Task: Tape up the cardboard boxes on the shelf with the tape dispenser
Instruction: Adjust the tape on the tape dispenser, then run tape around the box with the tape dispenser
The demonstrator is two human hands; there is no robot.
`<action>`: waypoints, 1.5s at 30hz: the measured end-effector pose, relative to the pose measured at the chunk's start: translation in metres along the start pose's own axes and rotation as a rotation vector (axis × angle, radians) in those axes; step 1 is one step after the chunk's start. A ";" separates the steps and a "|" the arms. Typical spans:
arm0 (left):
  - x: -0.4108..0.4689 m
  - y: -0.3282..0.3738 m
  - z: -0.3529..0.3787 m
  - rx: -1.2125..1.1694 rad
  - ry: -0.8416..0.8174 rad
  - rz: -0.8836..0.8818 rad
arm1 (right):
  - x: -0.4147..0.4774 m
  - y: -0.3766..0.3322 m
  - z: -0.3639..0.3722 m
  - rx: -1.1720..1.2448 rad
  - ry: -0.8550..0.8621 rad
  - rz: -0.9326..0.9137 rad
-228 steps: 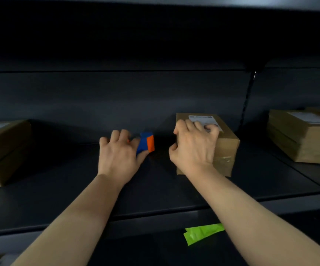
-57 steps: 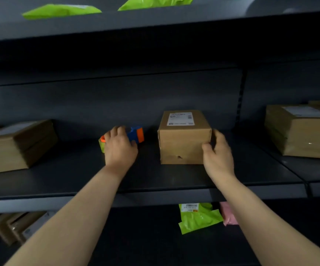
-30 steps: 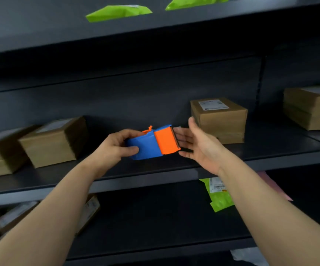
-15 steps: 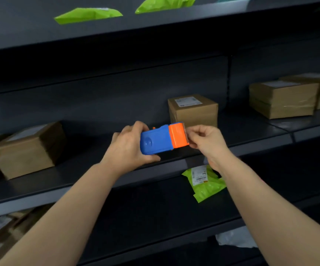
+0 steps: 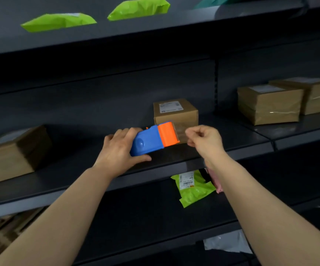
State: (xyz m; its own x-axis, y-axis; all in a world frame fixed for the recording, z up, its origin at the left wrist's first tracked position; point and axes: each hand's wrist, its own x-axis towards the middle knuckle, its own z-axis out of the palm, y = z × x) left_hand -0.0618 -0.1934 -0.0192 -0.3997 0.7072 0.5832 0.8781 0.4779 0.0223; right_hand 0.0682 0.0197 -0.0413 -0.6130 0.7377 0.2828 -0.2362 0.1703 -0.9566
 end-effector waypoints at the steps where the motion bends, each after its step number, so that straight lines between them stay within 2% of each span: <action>1: -0.002 -0.005 0.001 -0.001 0.014 -0.023 | 0.005 0.002 -0.008 0.003 0.021 0.006; 6: -0.009 -0.011 0.008 0.054 0.027 -0.045 | 0.022 0.012 -0.035 -0.158 -0.049 -0.023; 10: -0.005 -0.013 0.007 0.121 0.064 -0.054 | 0.032 0.014 -0.052 -0.124 -0.022 0.014; 14: -0.010 -0.019 0.009 0.118 0.088 -0.092 | 0.039 0.010 -0.064 -0.166 -0.162 0.049; 17: -0.010 -0.024 0.009 0.142 0.109 -0.104 | 0.040 0.003 -0.057 -0.117 -0.163 0.021; 21: -0.018 -0.041 0.005 0.137 0.021 -0.184 | 0.031 0.004 -0.038 -0.066 -0.181 0.038; 27: -0.027 -0.061 0.002 0.084 -0.116 -0.164 | 0.016 0.018 -0.021 -0.199 -0.230 -0.079; 33: -0.008 -0.053 -0.001 0.100 -0.165 -0.175 | 0.014 0.017 -0.030 -0.186 -0.254 -0.133; 37: -0.009 -0.062 0.001 -0.130 -0.080 -0.283 | 0.012 0.019 -0.039 -0.108 -0.191 -0.113; 42: -0.009 -0.064 0.000 -0.111 -0.053 -0.221 | 0.010 0.016 -0.032 0.008 -0.173 -0.074; 45: -0.012 -0.068 0.001 -0.090 -0.001 -0.230 | 0.012 0.011 -0.027 -0.043 -0.151 -0.133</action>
State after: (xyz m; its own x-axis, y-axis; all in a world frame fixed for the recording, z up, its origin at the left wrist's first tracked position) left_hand -0.1169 -0.2345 -0.0284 -0.5922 0.5858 0.5532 0.7838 0.5781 0.2269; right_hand 0.0788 0.0480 -0.0504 -0.6852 0.6012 0.4112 -0.2923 0.2902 -0.9112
